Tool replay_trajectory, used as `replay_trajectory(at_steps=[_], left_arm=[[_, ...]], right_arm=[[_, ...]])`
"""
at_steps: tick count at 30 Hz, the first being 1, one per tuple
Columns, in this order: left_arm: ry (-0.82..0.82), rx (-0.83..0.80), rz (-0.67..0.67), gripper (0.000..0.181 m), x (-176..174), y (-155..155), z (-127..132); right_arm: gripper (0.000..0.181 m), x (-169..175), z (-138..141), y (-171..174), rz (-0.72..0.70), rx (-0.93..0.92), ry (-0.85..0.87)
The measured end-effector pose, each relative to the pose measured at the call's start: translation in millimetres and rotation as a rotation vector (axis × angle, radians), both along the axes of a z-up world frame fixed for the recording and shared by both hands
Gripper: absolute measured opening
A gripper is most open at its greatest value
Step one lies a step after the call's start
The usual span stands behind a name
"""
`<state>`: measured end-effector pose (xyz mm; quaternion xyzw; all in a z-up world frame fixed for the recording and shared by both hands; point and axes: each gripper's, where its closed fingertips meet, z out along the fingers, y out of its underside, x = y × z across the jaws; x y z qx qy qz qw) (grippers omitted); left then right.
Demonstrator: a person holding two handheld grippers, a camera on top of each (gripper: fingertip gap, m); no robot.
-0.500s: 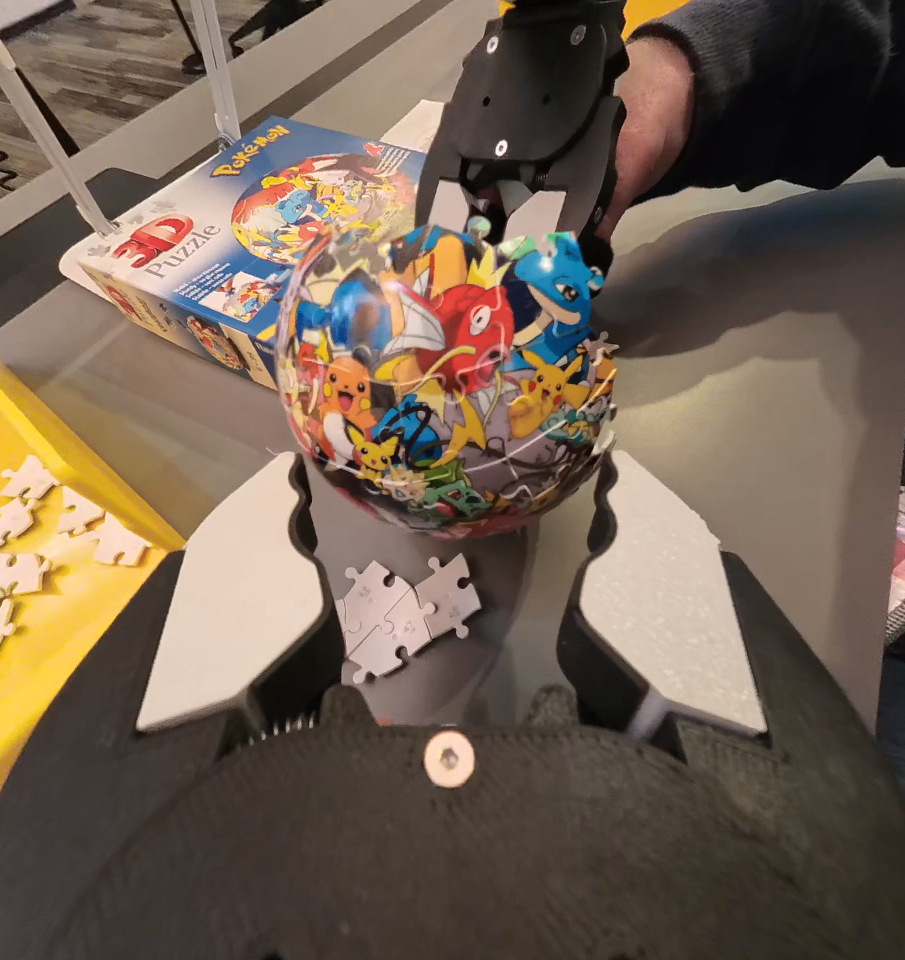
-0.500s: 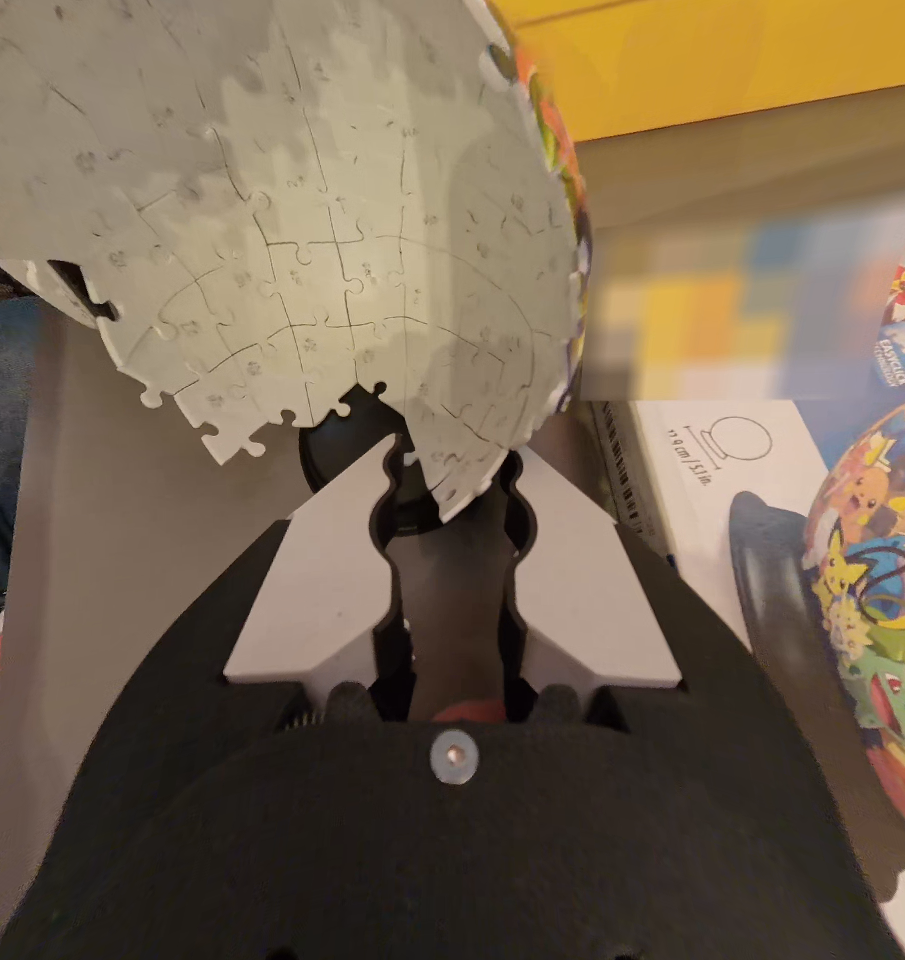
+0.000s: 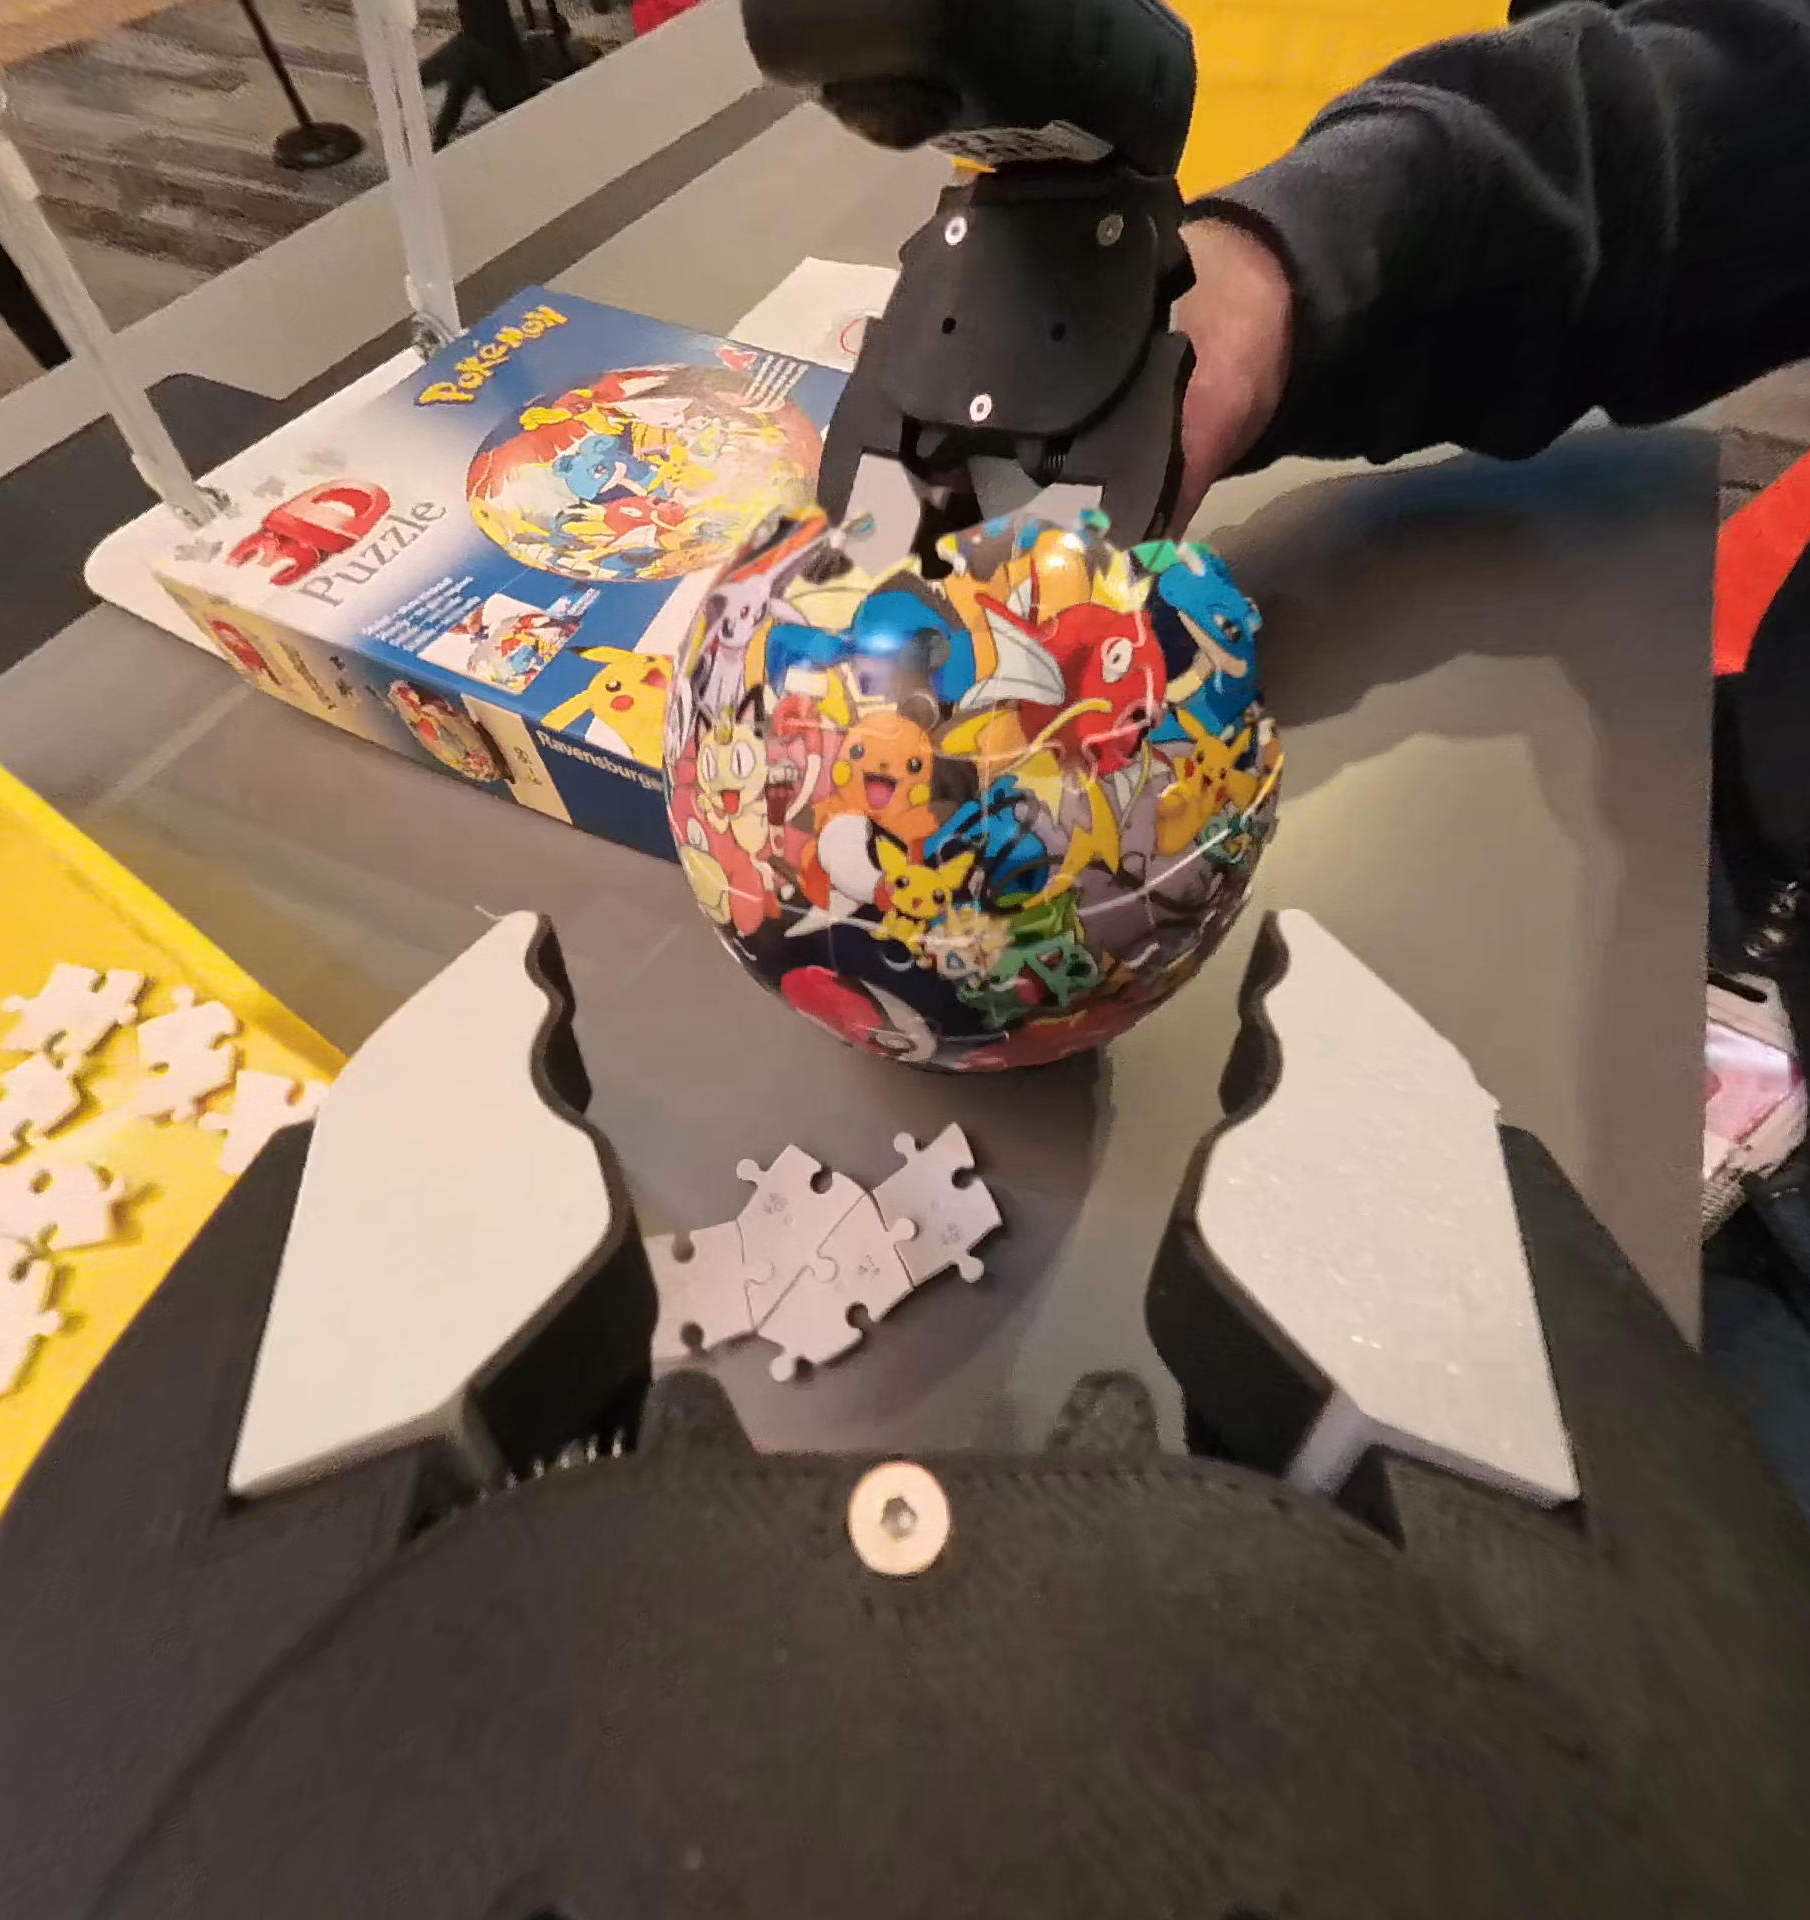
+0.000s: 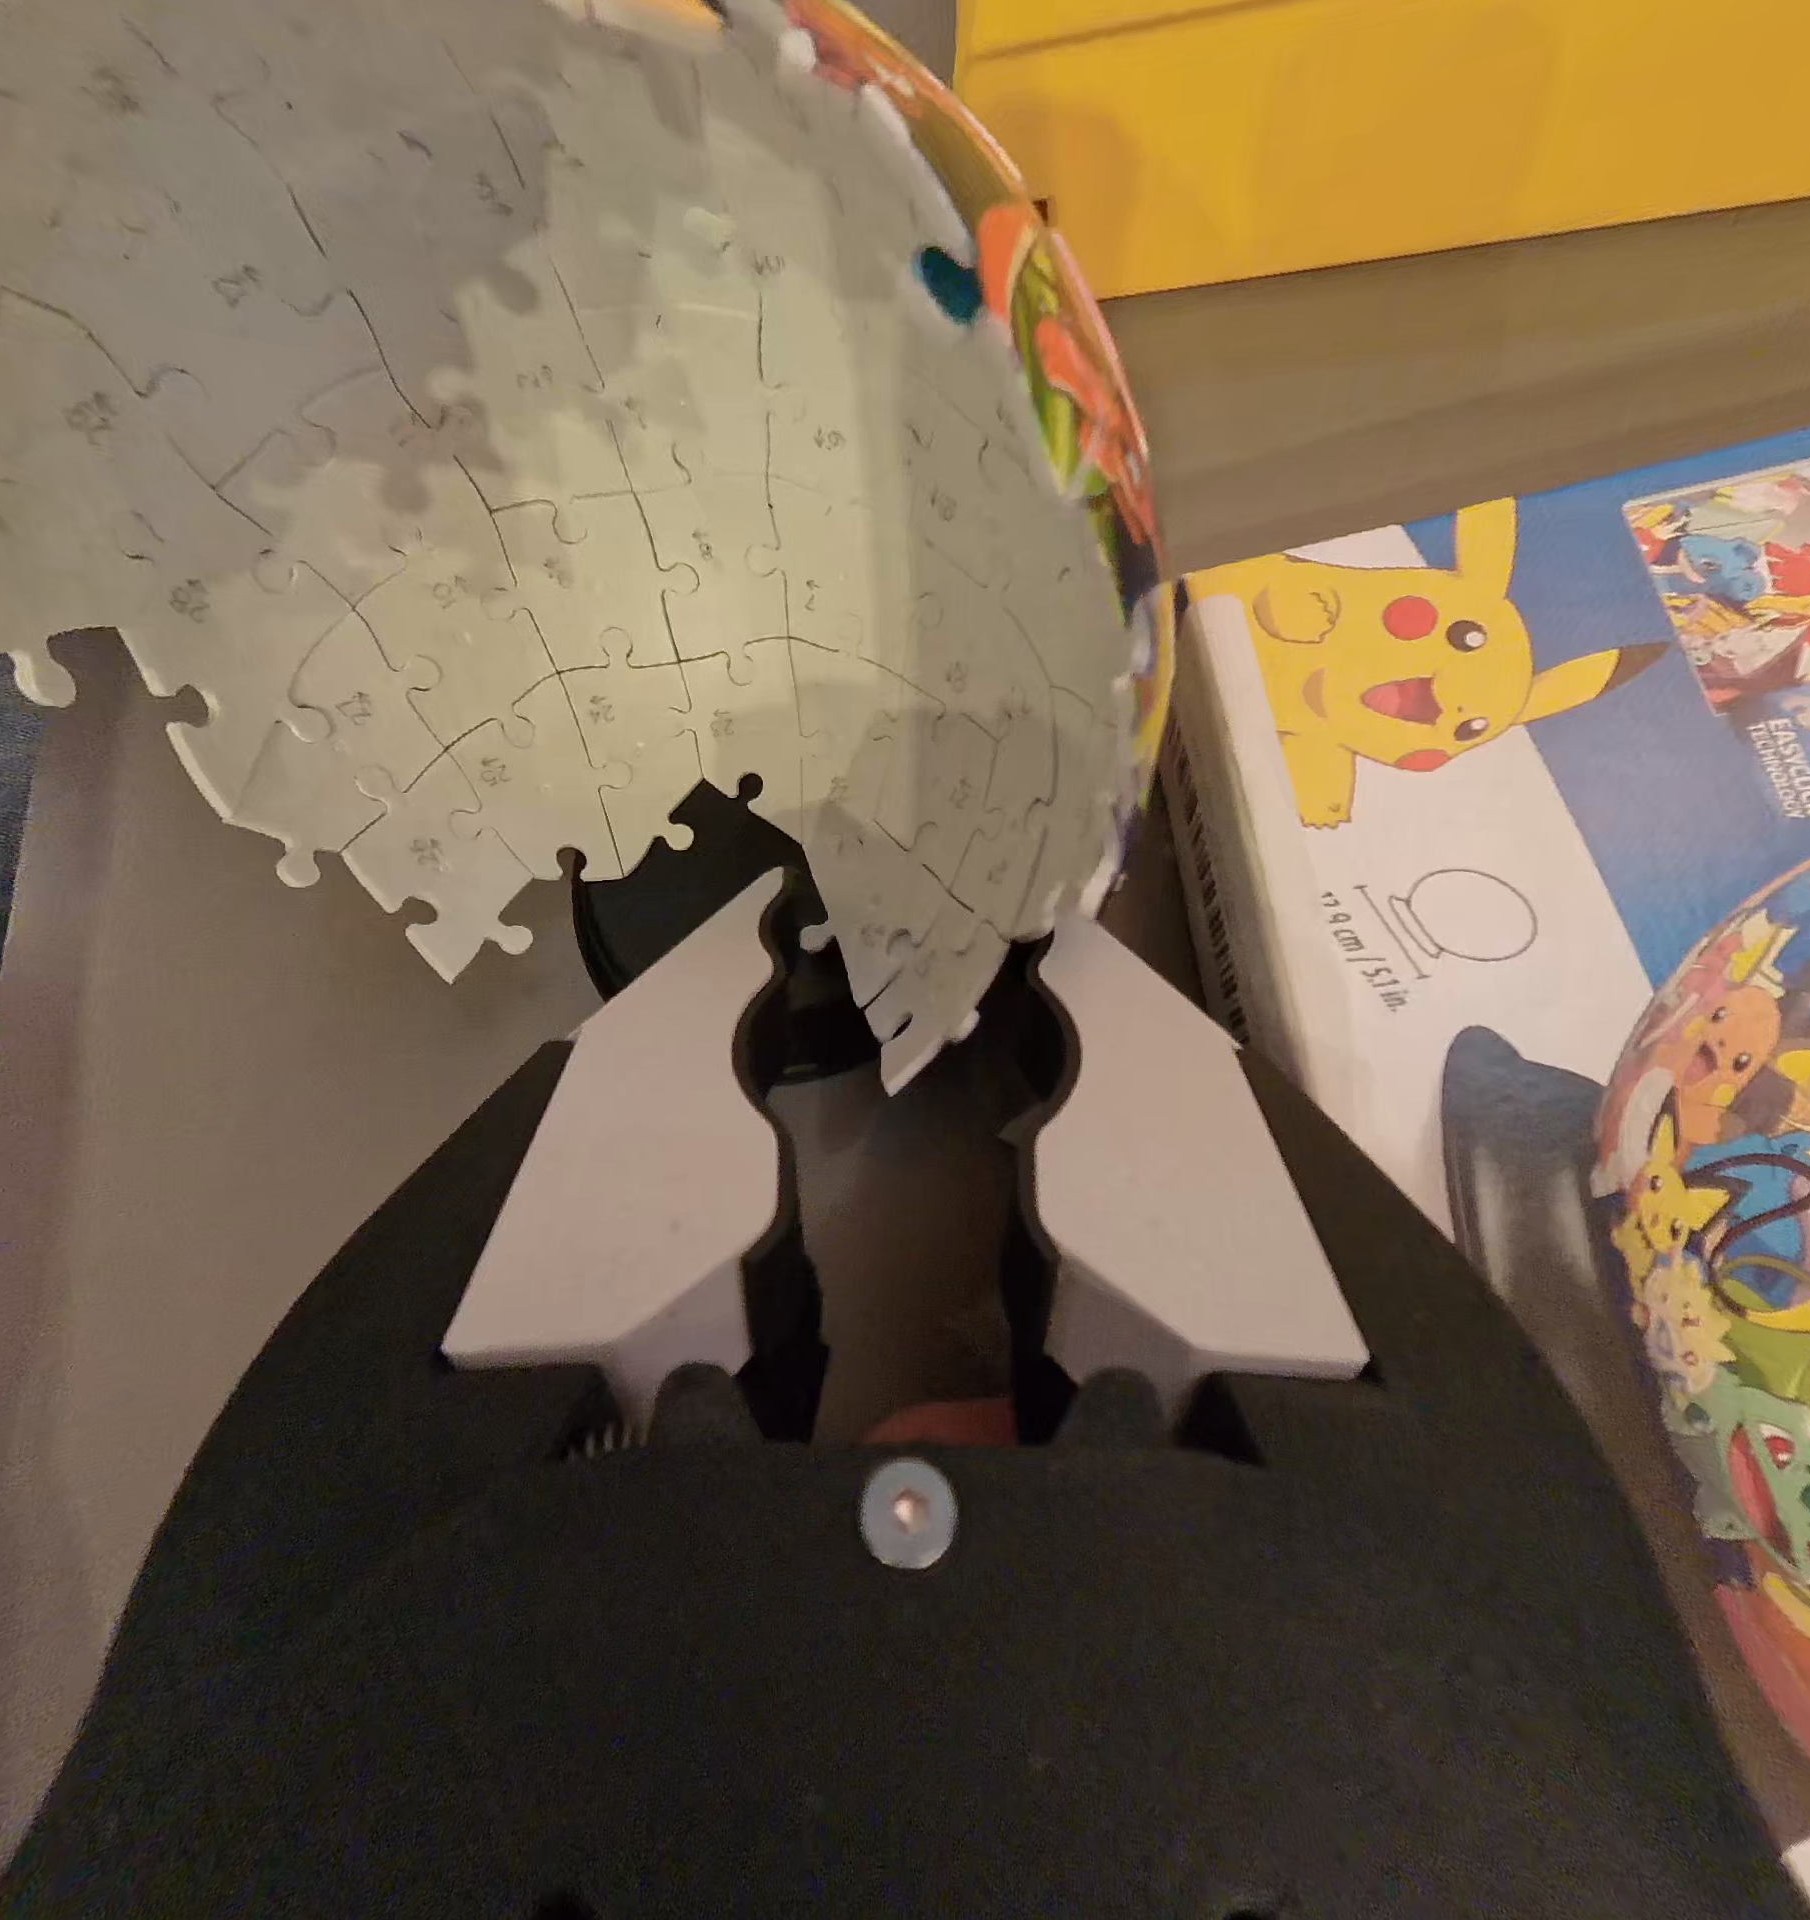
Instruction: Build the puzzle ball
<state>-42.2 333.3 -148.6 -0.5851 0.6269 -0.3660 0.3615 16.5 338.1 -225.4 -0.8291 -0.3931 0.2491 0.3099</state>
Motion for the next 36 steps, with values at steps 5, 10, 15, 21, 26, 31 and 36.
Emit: replay_trajectory(at_steps=[5,10,15,21,26,31,36], left_arm=[[0.037,0.003,-0.082,0.122,11.1,-0.5,1.6],[0.025,-0.027,-0.104,0.121,14.2,-3.3,1.7],[0.045,-0.054,-0.11,0.12,14.6,-8.5,-10.5],[0.047,-0.116,-0.123,0.12,11.7,-9.6,-20.5],[0.051,-0.137,-0.149,0.124,20.2,-12.2,-33.1],[0.023,-0.157,-0.158,0.124,23.8,-15.5,-35.7],[-0.01,-0.142,-0.116,0.122,19.7,-12.7,-29.3]], right_arm=[[0.043,2.5,4.3,-0.7,-0.01,0.007,0.0],[0.049,12.2,11.4,-8.5,-0.011,0.004,-0.004],[0.046,16.6,8.2,-14.2,-0.009,-0.006,-0.013],[0.035,15.9,9.1,-13.2,-0.019,0.002,0.007],[0.036,12.9,6.2,-11.9,0.001,0.025,0.001],[0.038,7.4,4.9,-7.4,0.011,0.041,-0.003],[0.04,-1.2,4.7,-5.6,0.045,0.055,-0.026]])
